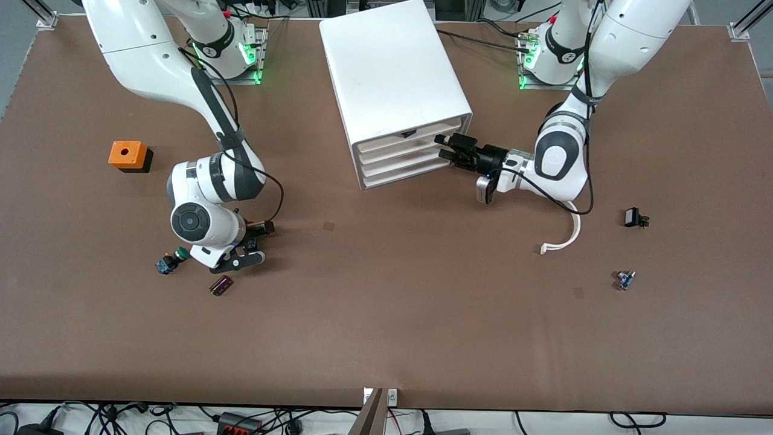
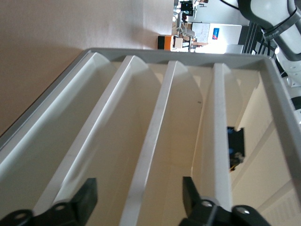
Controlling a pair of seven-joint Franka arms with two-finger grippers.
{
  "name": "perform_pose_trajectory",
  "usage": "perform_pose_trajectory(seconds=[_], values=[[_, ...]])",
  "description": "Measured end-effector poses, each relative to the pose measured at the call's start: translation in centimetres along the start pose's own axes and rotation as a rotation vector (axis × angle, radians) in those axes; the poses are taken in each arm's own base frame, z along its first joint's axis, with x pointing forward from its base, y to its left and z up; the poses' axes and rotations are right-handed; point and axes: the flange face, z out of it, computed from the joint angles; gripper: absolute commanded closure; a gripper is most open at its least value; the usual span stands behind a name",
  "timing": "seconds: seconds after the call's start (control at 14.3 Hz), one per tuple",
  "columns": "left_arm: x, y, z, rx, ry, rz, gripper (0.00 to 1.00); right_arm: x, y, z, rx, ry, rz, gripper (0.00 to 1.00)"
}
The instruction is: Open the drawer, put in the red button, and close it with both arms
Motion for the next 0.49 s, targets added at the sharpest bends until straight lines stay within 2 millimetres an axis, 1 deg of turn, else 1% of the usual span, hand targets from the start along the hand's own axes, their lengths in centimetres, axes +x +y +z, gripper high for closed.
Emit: perform_pose_trajectory(seconds=[0.14,0.21,0.28,0.35,0.42,0.49], values=[[-0.25,-0.74,0.33,-0.005,-0.006,-0.003,0.68,0.07,0.01,0.12,0.0,0.005,0.0,0.21],[-0.29,-0.88,0.36,-0.006,-0.006,-0.004,0.77,0.08,0.0,0.11,0.0,0.005,-0.003,0.36],[-0.29,-0.85,0.39,-0.009,-0.008,-0.003,0.87,0.08,0.02,0.11,0.0,0.005,-0.006,0.55],[-0.21,-0.59,0.38,-0.019,-0.012,0.005,0.9,0.08,0.08,0.11,0.0,0.005,-0.008,0.76],[-0.14,-0.44,0.38,-0.023,-0.014,0.016,0.95,0.09,0.18,0.1,0.0,0.005,-0.008,0.91],[-0.13,-0.45,0.35,-0.023,-0.013,0.029,0.97,0.1,0.29,0.07,0.0,0.006,-0.006,1.0]])
